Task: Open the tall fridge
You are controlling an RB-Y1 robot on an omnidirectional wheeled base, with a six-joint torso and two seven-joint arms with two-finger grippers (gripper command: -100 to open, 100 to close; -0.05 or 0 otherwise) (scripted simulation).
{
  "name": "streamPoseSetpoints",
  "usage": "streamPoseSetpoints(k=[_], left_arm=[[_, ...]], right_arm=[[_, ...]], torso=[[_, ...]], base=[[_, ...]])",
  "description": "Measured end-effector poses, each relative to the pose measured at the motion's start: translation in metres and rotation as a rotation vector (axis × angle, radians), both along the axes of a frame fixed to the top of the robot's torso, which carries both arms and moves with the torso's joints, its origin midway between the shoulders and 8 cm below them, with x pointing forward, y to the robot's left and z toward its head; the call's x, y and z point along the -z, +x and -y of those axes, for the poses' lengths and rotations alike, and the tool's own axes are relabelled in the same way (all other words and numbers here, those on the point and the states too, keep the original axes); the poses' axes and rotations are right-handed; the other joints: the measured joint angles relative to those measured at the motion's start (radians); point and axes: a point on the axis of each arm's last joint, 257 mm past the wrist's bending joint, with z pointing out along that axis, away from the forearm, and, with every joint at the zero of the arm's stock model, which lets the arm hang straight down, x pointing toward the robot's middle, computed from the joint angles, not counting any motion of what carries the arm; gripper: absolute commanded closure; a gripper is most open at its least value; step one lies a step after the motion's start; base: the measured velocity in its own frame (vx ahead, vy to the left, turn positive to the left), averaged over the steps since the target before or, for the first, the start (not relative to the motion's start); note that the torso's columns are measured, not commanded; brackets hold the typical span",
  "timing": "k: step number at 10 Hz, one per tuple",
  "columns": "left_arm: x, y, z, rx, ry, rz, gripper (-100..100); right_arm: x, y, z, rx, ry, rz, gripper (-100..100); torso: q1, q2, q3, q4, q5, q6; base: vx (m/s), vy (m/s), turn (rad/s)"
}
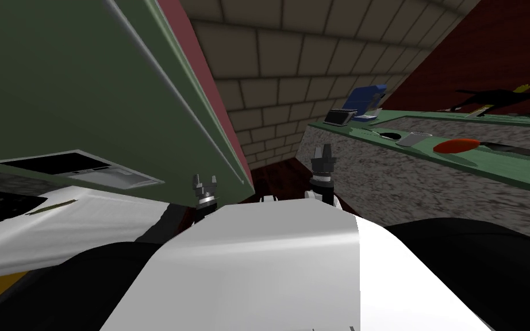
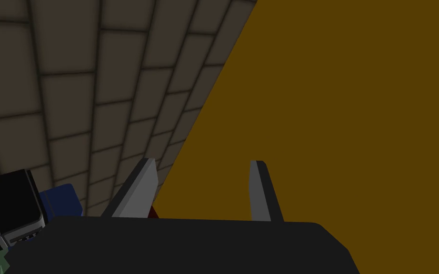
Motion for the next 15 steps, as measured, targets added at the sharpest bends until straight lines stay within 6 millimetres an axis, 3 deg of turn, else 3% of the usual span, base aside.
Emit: streamPoseSetpoints(k=[3, 8, 10, 13, 15], left_arm=[[0.026, -0.008, -0.025, -0.037, -0.048, -0.047, -100], [0.075, -0.040, -0.074, -0.117, -0.136, -0.122, -100], [0.086, -0.051, -0.087, -0.146, -0.167, -0.145, -100], [0.120, -0.080, -0.115, -0.208, -0.227, -0.180, -100], [0.131, -0.105, -0.134, -0.265, -0.272, -0.193, -100]], right_arm=[[0.000, 0.000, 0.000, 0.000, 0.000, 0.000, 0], [0.000, 0.000, 0.000, 0.000, 0.000, 0.000, 0], [0.000, 0.000, 0.000, 0.000, 0.000, 0.000, 0], [0.000, 0.000, 0.000, 0.000, 0.000, 0.000, 0], [0.000, 0.000, 0.000, 0.000, 0.000, 0.000, 0]], torso=[[0.001, 0.000, 0.000, 0.000, 0.001, 0.000], [0.000, -0.001, 0.000, 0.000, 0.000, 0.000], [0.001, 0.001, 0.000, 0.000, 0.001, 0.000], [-0.001, -0.002, -0.001, 0.000, 0.000, 0.000], [-0.002, -0.005, -0.002, -0.002, 0.004, 0.004]], base=[[0.079, -0.104, -0.078], [0.101, -0.107, -0.096], [0.074, -0.082, -0.055], [0.107, -0.104, -0.114], [0.130, -0.106, -0.069]])
